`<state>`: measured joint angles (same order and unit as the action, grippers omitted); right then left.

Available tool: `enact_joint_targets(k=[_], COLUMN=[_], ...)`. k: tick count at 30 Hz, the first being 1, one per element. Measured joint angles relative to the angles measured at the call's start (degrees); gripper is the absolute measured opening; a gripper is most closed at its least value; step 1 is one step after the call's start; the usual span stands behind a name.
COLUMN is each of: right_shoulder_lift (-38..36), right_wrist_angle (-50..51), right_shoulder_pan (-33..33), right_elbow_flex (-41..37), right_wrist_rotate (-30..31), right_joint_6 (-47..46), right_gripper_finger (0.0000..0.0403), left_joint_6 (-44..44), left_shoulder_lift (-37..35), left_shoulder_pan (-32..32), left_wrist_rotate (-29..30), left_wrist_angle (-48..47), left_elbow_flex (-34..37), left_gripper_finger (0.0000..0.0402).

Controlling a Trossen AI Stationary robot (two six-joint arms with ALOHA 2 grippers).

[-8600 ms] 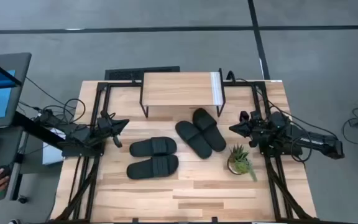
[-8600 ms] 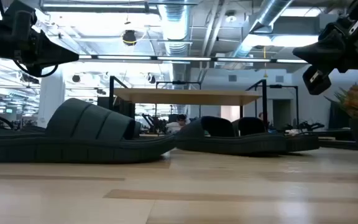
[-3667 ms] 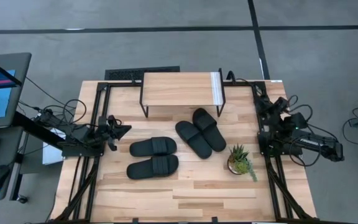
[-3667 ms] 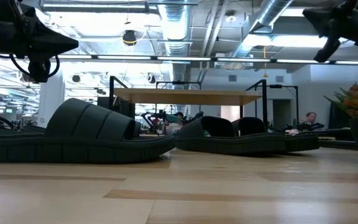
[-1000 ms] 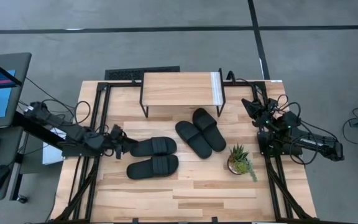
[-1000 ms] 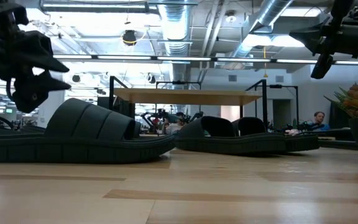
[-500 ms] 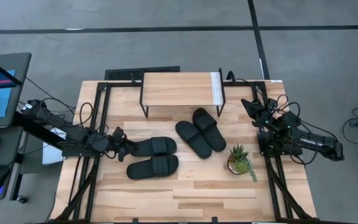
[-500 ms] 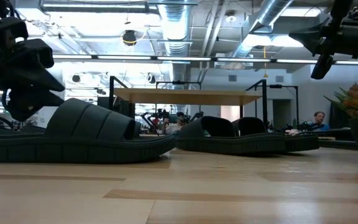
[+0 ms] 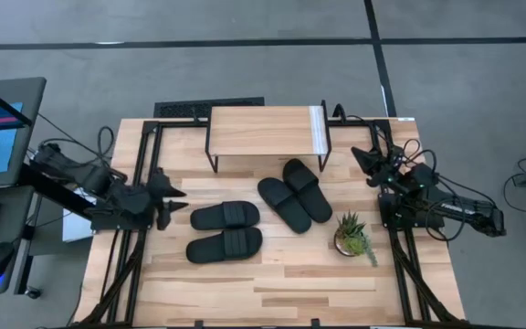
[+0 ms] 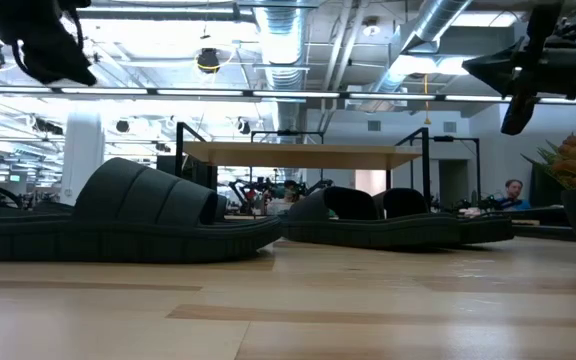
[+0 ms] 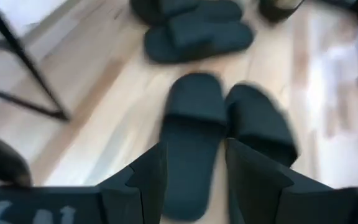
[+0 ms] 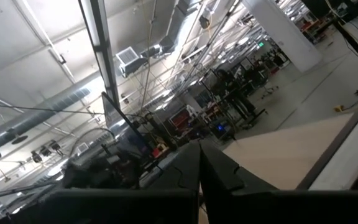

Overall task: Pick and place slides into the shelf
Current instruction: Put the black slipper on the shelf

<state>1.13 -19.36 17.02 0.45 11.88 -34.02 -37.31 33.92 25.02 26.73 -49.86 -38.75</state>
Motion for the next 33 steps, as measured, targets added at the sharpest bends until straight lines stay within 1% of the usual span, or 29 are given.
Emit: enact_joint_targets(k=[2,4,8,13,17,20,24,28,30,33], right_shoulder_lift=[0.0,0.0,0.0,0.0,0.0,0.0,0.0,0.0,0.0,0.0], right_wrist_angle=[0.3,0.9,1.0,1.3,1.4,1.4,1.4,1.5,1.9,2.3], right_shoulder_pan=[-0.2,-0.6,-1.3,-1.6,-1.6,-1.6,-1.6,-1.6,-1.6,-1.6], right_elbow_flex=[0.0,0.0,0.0,0.0,0.0,0.0,0.0,0.0,0.0,0.0], right_wrist_rotate=[0.0,0.0,0.0,0.0,-0.1,-0.3,-0.7,-1.9,-2.7,-4.0], right_joint_6=[0.0,0.0,0.0,0.0,0.0,0.0,0.0,-0.2,-0.5,-0.5], right_gripper_finger=[0.0,0.0,0.0,0.0,0.0,0.0,0.0,0.0,0.0,0.0], left_joint_6=[-0.3,-0.3,-0.4,1.4,-0.2,-3.5,-8.6,-16.0,-20.2,-26.1], left_shoulder_lift=[3.1,6.5,13.0,20.1,24.2,25.6,26.1,26.1,26.1,26.1], left_shoulder_pan=[0.0,0.0,0.0,0.0,-0.8,-2.5,-5.4,-8.2,-8.9,-9.2], left_wrist_rotate=[-2.3,-4.7,-5.4,-5.9,-9.0,-11.6,-14.5,-17.3,-19.1,-19.8], left_wrist_angle=[-6.9,-10.9,-10.7,-8.2,-8.0,-7.5,-4.1,0.1,0.8,0.7], left_elbow_flex=[-2.5,-3.3,-3.3,-3.4,-3.4,-3.4,-3.4,-3.4,-3.4,-3.4], left_gripper_finger=[0.0151,0.0151,0.0151,0.015,0.015,0.015,0.015,0.015,0.015,0.015])
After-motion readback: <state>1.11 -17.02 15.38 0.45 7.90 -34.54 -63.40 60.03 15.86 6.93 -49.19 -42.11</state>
